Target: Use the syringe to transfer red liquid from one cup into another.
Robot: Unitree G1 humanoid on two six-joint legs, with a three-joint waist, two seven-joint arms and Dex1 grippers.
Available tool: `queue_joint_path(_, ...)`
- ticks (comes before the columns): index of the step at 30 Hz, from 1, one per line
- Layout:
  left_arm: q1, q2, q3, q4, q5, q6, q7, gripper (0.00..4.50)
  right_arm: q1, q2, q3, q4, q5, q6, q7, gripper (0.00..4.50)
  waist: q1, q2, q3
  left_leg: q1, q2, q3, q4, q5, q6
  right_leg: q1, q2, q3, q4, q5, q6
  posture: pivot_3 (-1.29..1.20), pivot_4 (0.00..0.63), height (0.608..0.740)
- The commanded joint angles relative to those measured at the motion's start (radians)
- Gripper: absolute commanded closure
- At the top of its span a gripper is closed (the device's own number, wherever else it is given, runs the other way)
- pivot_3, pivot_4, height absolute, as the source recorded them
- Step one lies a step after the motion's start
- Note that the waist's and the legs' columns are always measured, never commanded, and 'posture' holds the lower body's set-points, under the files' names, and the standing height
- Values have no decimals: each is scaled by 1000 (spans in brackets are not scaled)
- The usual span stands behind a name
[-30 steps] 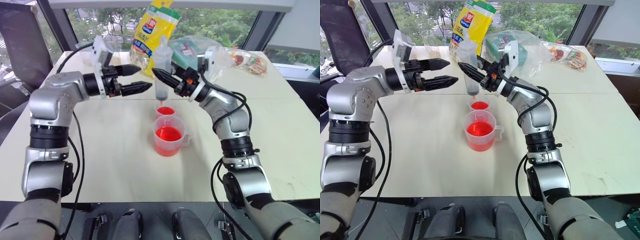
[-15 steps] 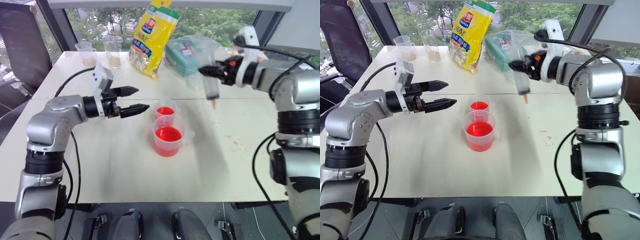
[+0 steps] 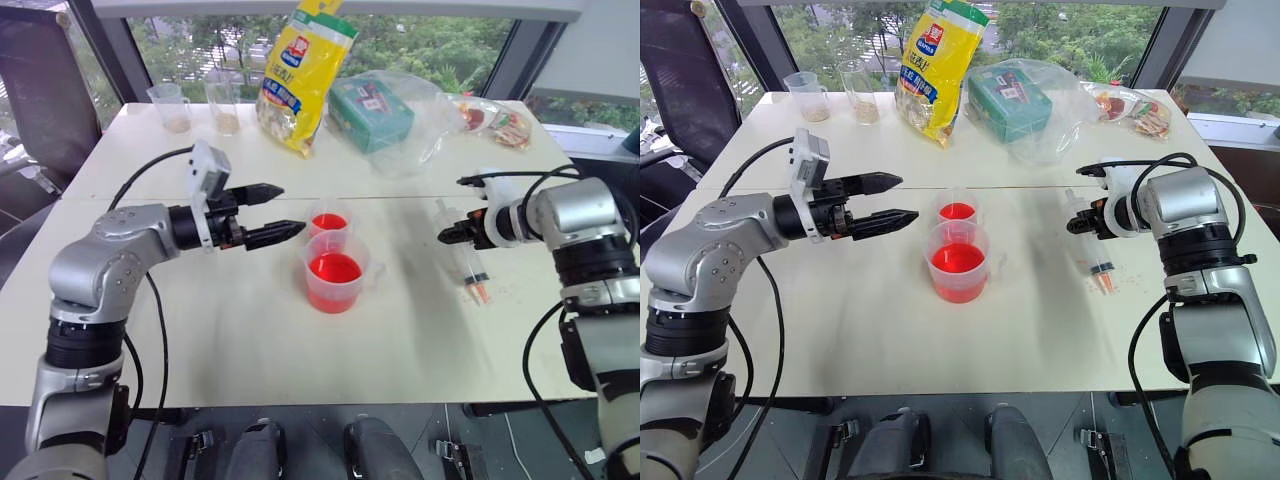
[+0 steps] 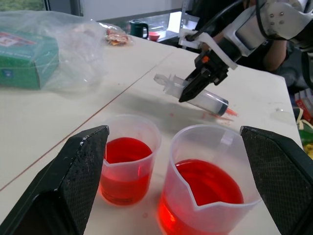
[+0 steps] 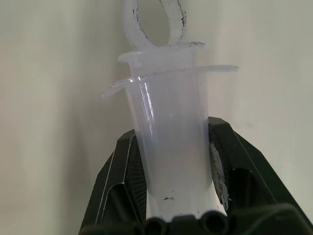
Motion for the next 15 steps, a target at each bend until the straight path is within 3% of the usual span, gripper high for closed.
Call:
queue_joint_path(1,4,19,20,-43,-19,5,11,22,0,-2,-31,1,-17,-26,-7,2638,1,0,0,0,0,0,0,0,0,0,0,0,0,0,0,0,150,740)
queue_joint_path(4,8,19,14,-52,-29,18,13,0,8,-1,-39,-12,-22,-39,-6,1357,1,0,0,0,0,0,0,0,0,0,0,0,0,0,0,0,150,740)
queue_joint_path(6,3,13,7,-53,-33,23,17,0,10,-13,-44,-53,-15,-38,8,205,1,0,0,0,0,0,0,0,0,0,0,0,0,0,0,0,150,740)
queue_joint_path(7,1,12,5,-54,-35,24,18,0,12,-23,-45,-79,-13,-45,16,41,1,0,0,0,0,0,0,0,0,0,0,0,0,0,0,0,150,740)
queue_joint_path(15,10,53,38,-75,-75,59,11,0,104,-152,-114,-453,97,-129,201,41,2,0,0,0,0,-1,0,0,0,1,0,-1,-2,0,0,0,150,740)
